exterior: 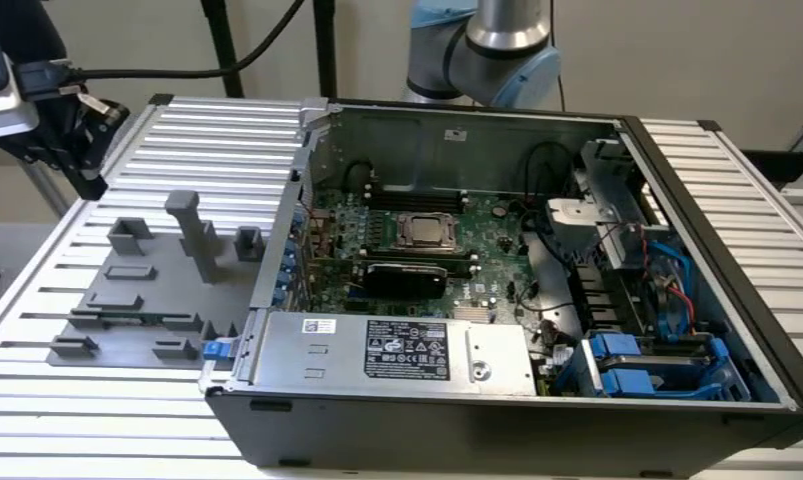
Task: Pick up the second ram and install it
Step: 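Reach for the second ram, then pick up the second ram and move it above second insertion slot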
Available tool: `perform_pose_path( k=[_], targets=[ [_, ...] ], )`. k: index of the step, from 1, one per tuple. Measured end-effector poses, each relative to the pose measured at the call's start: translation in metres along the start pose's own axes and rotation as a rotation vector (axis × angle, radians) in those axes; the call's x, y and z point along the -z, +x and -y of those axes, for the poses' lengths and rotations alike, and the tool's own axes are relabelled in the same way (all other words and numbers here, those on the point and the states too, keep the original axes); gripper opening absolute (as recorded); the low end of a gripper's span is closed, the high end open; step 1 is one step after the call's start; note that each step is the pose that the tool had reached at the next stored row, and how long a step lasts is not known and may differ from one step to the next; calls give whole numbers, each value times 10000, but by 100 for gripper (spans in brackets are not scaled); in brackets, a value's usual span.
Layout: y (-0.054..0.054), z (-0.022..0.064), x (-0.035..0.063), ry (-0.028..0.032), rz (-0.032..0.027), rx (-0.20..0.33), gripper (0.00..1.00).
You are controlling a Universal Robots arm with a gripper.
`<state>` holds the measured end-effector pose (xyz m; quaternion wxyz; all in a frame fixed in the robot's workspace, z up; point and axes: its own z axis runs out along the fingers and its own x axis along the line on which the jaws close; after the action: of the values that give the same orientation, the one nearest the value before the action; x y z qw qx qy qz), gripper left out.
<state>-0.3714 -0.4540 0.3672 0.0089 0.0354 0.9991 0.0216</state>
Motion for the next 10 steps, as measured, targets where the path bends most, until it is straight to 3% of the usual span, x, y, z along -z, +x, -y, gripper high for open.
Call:
perform_pose_path(
  k=[5, 10],
  targets=[
    [63, 19, -29, 21, -83, 27, 0],
    [88, 21, -35, 25, -94, 32, 0]
  ],
)
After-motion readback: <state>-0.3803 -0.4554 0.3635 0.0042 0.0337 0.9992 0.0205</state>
